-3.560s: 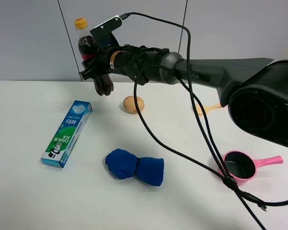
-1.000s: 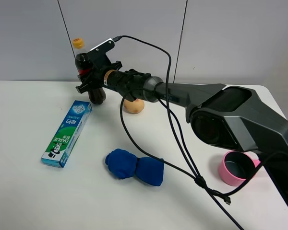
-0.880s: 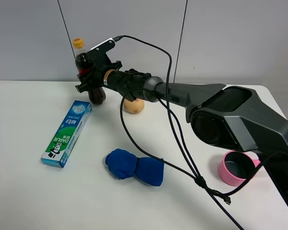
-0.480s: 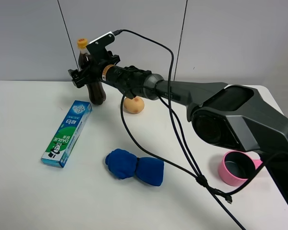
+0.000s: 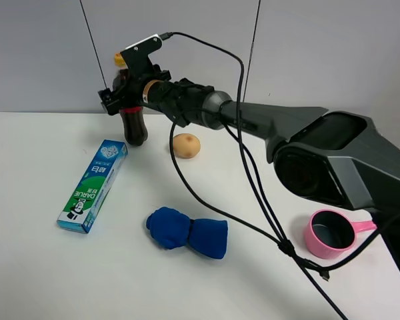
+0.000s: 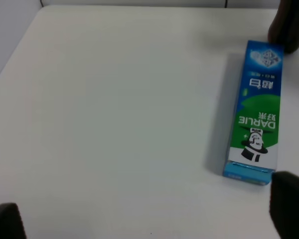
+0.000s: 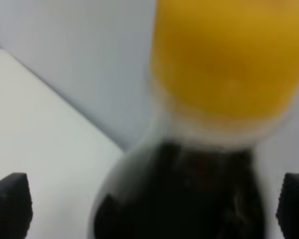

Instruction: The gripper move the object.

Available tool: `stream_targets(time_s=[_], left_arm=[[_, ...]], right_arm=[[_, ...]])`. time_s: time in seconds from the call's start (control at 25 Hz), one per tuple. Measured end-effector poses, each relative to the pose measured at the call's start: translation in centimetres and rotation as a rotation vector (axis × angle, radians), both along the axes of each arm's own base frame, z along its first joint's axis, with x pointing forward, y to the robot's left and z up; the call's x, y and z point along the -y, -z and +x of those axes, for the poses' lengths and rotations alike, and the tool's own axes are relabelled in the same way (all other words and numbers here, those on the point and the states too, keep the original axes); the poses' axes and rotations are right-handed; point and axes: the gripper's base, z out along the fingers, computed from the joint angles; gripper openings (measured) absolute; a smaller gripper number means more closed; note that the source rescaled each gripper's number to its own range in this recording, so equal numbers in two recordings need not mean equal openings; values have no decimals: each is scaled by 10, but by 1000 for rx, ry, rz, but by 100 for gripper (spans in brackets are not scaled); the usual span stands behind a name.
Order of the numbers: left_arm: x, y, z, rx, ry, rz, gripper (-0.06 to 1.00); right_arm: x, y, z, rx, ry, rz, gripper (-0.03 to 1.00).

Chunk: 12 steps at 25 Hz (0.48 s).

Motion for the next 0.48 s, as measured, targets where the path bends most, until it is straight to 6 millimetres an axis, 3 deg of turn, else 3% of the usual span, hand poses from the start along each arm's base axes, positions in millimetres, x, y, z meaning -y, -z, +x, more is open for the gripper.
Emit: stream_targets(time_s=[0.28, 0.48], left_arm=[[0, 0, 0, 0, 0, 0, 100], [0, 0, 0, 0, 0, 0, 100]], right_arm=[[6, -52, -8, 21, 23, 27, 100], [17, -112, -31, -51, 76, 3, 100]])
